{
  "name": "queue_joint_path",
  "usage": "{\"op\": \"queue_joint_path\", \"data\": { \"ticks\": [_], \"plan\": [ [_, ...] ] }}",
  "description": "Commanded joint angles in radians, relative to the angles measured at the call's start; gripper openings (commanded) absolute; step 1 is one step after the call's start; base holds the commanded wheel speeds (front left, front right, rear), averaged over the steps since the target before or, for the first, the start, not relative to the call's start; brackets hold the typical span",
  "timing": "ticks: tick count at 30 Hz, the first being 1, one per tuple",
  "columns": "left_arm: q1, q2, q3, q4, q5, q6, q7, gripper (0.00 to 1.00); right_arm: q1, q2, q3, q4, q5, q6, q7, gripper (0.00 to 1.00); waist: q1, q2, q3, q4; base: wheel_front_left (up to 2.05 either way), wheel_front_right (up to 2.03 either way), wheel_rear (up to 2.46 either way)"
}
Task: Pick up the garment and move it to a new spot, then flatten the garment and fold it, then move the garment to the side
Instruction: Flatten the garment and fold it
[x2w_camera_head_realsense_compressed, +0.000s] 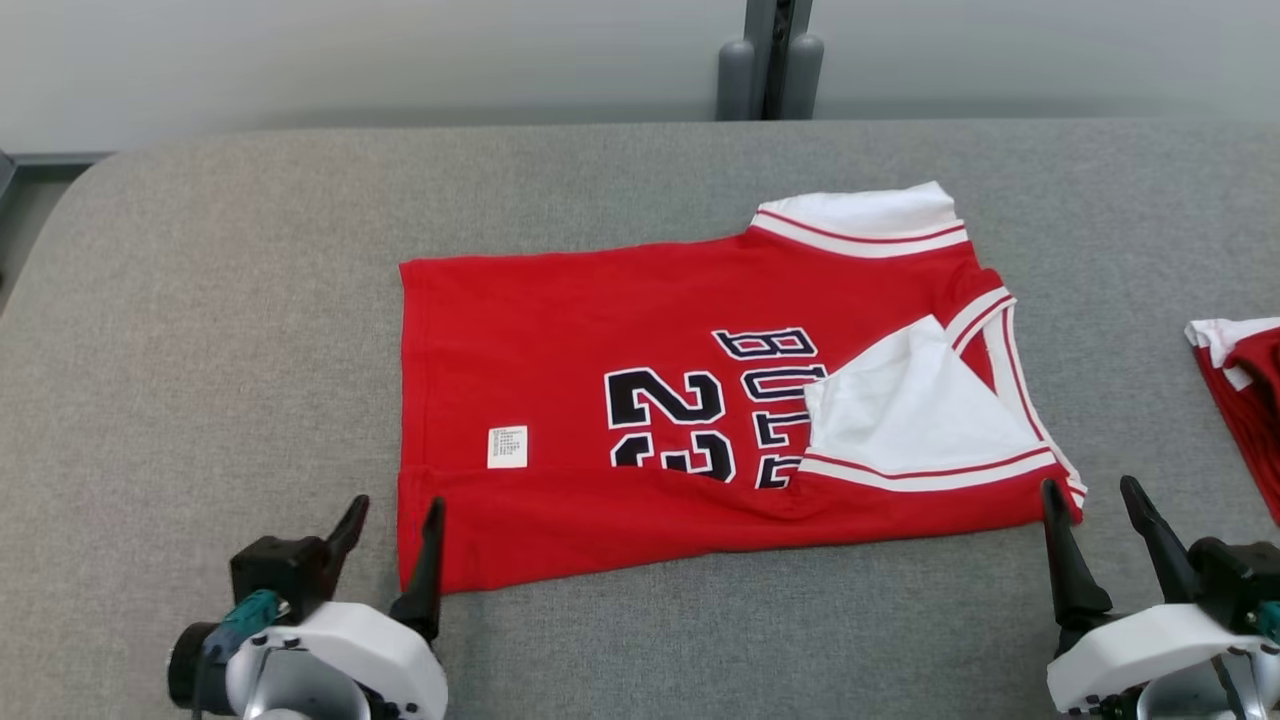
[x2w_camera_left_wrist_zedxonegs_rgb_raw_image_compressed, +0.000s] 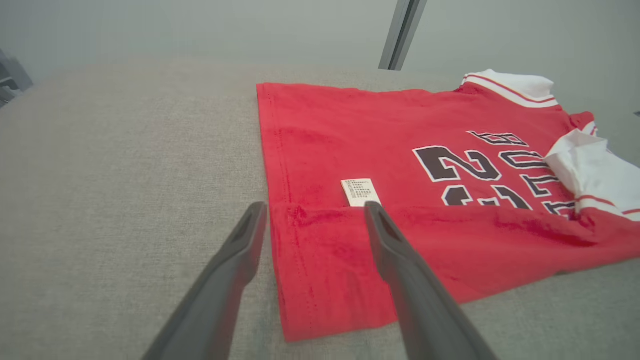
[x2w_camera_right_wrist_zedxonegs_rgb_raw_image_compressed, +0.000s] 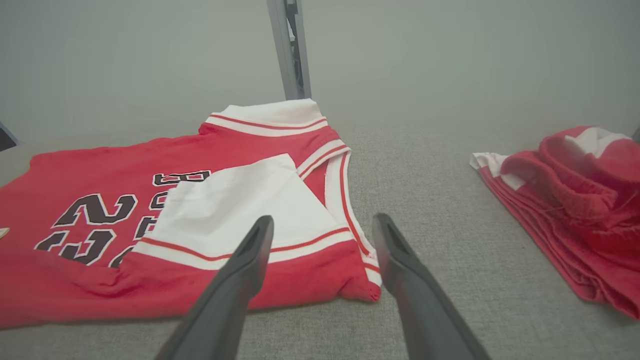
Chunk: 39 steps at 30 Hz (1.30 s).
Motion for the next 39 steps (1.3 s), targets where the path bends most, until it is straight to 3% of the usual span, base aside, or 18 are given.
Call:
{"op": "queue_joint_path", "data": {
  "ticks": [1,13,20,21,22,23,24,25,32,39],
  "plan": [
    [-0.022,-0.007,-0.014,0.010,-0.004,-0.010,0.018,1.00,-0.021,-0.017,0.000,0.018,0.001,0.001,0.010,1.00,0.0000,-0.0001,0.031,0.010,0.00,0.00,0.00],
    [-0.031,-0.031,-0.024,0.064,-0.057,-0.024,0.071,1.00,-0.109,-0.075,-0.014,0.145,0.017,0.000,0.023,1.00,0.0000,-0.0001,0.120,0.023,0.00,0.00,0.00],
    [-0.045,-0.043,-0.035,0.089,-0.104,-0.055,0.115,1.00,-0.164,-0.083,-0.008,0.232,0.037,0.000,0.038,1.00,0.0000,-0.0001,0.152,0.026,0.00,0.00,0.00],
    [-0.047,-0.042,-0.038,0.094,-0.106,-0.057,0.125,0.89,-0.172,-0.082,-0.002,0.246,0.044,0.000,0.044,1.00,0.0000,-0.0001,0.155,0.025,0.00,0.00,0.00],
    [-0.049,-0.041,-0.039,0.097,-0.107,-0.060,0.130,0.71,-0.177,-0.083,0.005,0.257,0.046,0.000,0.051,1.00,0.0000,-0.0001,0.157,0.023,0.00,0.00,0.00],
    [-0.048,-0.042,-0.041,0.100,-0.117,-0.065,0.139,0.33,-0.183,-0.082,0.014,0.263,0.055,0.000,0.051,0.91,0.0000,-0.0001,0.159,0.022,0.00,0.00,0.00],
    [-0.047,-0.043,-0.041,0.102,-0.123,-0.069,0.146,0.00,-0.187,-0.080,0.026,0.272,0.063,0.000,0.058,0.36,0.0000,-0.0001,0.162,0.020,0.00,0.00,0.00],
    [-0.048,-0.041,-0.040,0.102,-0.123,-0.072,0.148,0.00,-0.192,-0.081,0.030,0.279,0.071,0.000,0.058,0.00,0.0000,-0.0001,0.163,0.019,0.00,0.00,0.00],
    [-0.030,-0.030,-0.031,0.062,-0.166,-0.098,0.164,0.00,-0.163,-0.081,0.038,0.250,0.150,-0.001,0.043,0.00,0.0000,-0.0001,0.154,0.016,0.00,0.00,0.00],
    [0.058,0.038,-0.018,-0.042,-0.200,-0.095,0.221,0.00,-0.005,-0.062,0.015,0.092,0.214,0.000,0.089,0.00,0.0000,-0.0001,0.119,0.017,0.00,0.00,0.00]
  ]
}}
